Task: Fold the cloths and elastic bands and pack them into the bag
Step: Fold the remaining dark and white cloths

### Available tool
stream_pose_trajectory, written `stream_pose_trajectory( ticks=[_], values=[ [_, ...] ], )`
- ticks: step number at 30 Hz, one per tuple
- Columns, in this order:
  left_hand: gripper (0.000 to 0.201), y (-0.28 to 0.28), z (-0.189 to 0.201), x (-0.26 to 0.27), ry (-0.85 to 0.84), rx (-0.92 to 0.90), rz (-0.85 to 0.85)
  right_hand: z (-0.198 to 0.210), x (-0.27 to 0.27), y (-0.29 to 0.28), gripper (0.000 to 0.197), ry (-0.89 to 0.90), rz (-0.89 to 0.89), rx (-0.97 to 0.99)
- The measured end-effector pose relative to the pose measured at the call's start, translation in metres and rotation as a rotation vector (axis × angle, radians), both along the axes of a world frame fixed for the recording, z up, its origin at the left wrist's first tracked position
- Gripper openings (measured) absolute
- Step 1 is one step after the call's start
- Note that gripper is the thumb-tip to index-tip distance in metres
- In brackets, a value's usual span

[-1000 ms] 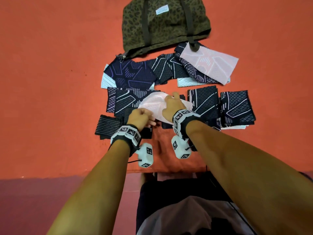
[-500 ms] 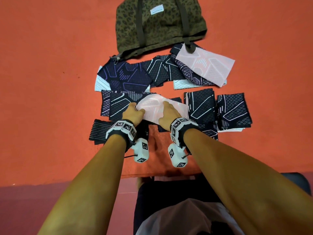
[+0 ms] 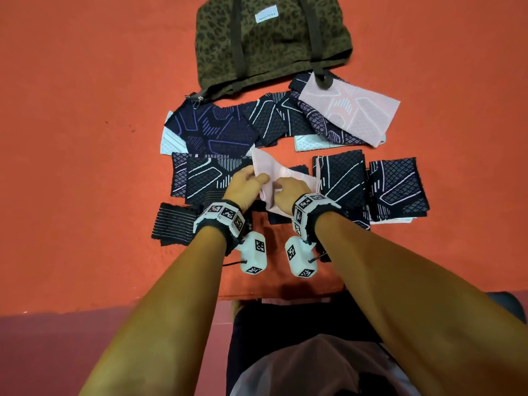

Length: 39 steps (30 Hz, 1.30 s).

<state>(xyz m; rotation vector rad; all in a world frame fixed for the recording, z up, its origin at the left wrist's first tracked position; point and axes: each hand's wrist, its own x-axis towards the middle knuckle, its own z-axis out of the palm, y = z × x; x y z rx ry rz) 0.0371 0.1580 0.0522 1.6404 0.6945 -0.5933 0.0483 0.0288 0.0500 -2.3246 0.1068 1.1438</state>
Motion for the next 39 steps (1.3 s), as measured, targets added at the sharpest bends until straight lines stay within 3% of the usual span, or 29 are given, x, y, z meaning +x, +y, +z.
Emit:
stream_pose_trajectory(
  ticks=[8,11,16,18,20,22,25,27,31,39],
  values=[
    [0.047,-0.021,-0.015,-0.005,0.073,0.092,-0.248,-0.002,-0.004,-0.021,0.022,-0.017,-0.026,-0.022],
    [0.045,-0.028,-0.017,-0.006,0.093,0.175,-0.397,-0.005,-0.003,-0.03,0.027,-0.061,-0.117,-0.055],
    [0.035,-0.038,-0.032,-0.011,0.127,0.185,-0.528,-0.009,-0.006,-0.038,0.068,-0.022,-0.213,-0.019],
    [0.028,-0.043,-0.02,-0.011,0.154,0.136,-0.56,-0.011,-0.007,-0.041,0.061,-0.037,-0.194,-0.056],
    [0.034,-0.043,-0.017,-0.01,0.178,0.038,-0.558,-0.009,-0.008,-0.045,0.039,-0.05,-0.169,-0.128],
    [0.038,-0.042,-0.02,-0.009,0.195,0.005,-0.507,-0.006,-0.008,-0.05,0.029,-0.034,-0.147,-0.2],
    [0.028,-0.036,-0.029,-0.006,0.076,0.207,-0.42,-0.006,-0.008,-0.057,0.028,-0.009,-0.103,-0.253],
    [0.034,-0.031,-0.032,-0.004,0.023,0.383,-0.419,-0.008,-0.01,-0.06,0.027,0.001,-0.08,-0.276],
    [0.047,-0.032,-0.032,-0.001,0.081,0.387,-0.49,-0.007,-0.013,-0.063,0.025,0.009,-0.049,-0.318],
    [0.017,-0.032,-0.039,-0.004,0.147,0.4,-0.482,-0.006,-0.014,-0.049,0.026,0.086,0.007,-0.314]
  ],
)
